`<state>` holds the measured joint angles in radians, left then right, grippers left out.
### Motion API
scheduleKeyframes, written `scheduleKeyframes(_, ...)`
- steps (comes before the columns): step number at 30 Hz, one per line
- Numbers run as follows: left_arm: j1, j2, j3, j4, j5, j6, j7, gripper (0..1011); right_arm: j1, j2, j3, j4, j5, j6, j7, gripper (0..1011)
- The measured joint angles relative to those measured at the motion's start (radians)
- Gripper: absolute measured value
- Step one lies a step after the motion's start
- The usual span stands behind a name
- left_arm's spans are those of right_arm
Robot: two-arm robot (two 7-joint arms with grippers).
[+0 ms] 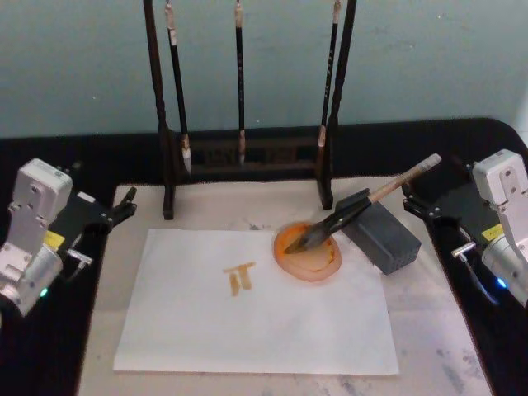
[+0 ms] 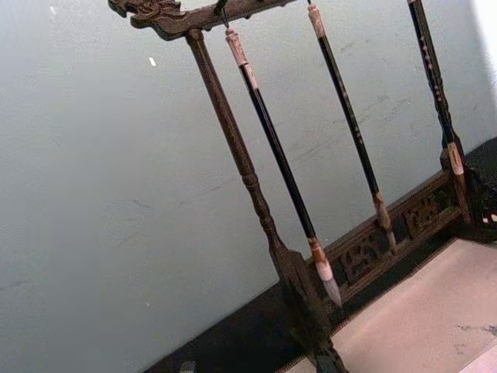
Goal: Pick up the brush from the inkstone, write on the paper, then place the brush back to its original position.
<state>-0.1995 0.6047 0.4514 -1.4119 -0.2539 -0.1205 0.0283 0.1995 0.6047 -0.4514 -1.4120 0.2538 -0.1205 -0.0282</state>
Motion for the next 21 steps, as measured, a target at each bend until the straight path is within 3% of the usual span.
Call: scheduleKeyframes(21,0.0,0.0,0.0,0.0,0.0,0.0,0.0,1010,0.0,0.0,0.0,0.0,0.0,0.0,0.0,1000)
